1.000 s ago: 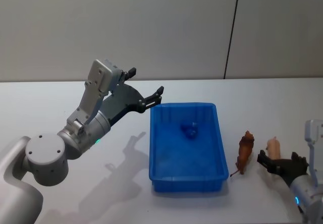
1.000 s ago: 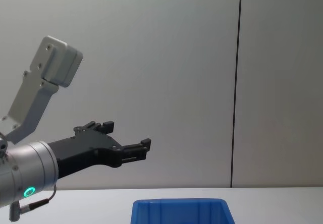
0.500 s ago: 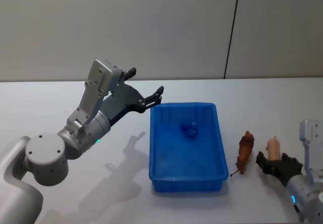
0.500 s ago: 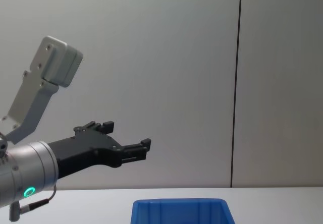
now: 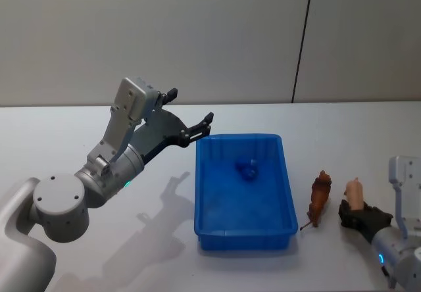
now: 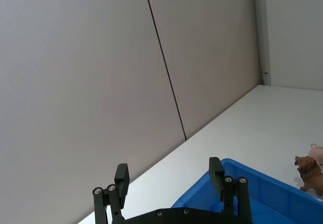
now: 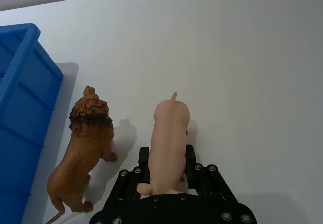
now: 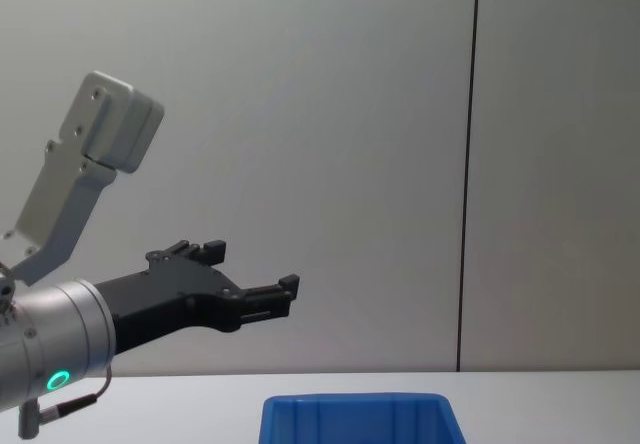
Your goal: Pick up the two dolls from the table and place them into the box.
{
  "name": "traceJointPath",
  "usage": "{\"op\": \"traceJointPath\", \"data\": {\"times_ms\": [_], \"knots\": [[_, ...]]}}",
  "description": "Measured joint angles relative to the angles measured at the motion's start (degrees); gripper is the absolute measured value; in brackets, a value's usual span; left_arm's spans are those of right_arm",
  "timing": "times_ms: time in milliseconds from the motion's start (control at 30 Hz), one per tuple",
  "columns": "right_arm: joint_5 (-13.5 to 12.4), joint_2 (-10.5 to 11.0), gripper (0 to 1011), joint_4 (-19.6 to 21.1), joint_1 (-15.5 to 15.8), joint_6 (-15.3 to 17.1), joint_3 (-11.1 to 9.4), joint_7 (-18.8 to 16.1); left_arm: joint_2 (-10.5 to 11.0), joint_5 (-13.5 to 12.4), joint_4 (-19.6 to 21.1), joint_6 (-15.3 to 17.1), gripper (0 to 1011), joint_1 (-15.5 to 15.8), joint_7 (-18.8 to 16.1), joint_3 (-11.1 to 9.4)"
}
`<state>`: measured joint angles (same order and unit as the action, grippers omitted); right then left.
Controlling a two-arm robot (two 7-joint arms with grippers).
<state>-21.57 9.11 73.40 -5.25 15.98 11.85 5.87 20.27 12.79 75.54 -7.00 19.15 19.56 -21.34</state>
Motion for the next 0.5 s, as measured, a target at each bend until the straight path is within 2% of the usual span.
{"op": "traceJointPath", "data": {"times_ms": [233, 500], "knots": [[1.6, 0.2, 373, 1.3, 0.1, -0.4, -0.1, -0.2, 0.0, 0.0, 0.0, 0.0, 1001, 0.0, 0.0, 0.0], [5.0, 0.8, 373, 4.5, 0.5, -1.9, -0.1, -0.8, 0.0, 0.0, 0.0, 0.0, 1001, 0.0, 0.0, 0.0]]}}
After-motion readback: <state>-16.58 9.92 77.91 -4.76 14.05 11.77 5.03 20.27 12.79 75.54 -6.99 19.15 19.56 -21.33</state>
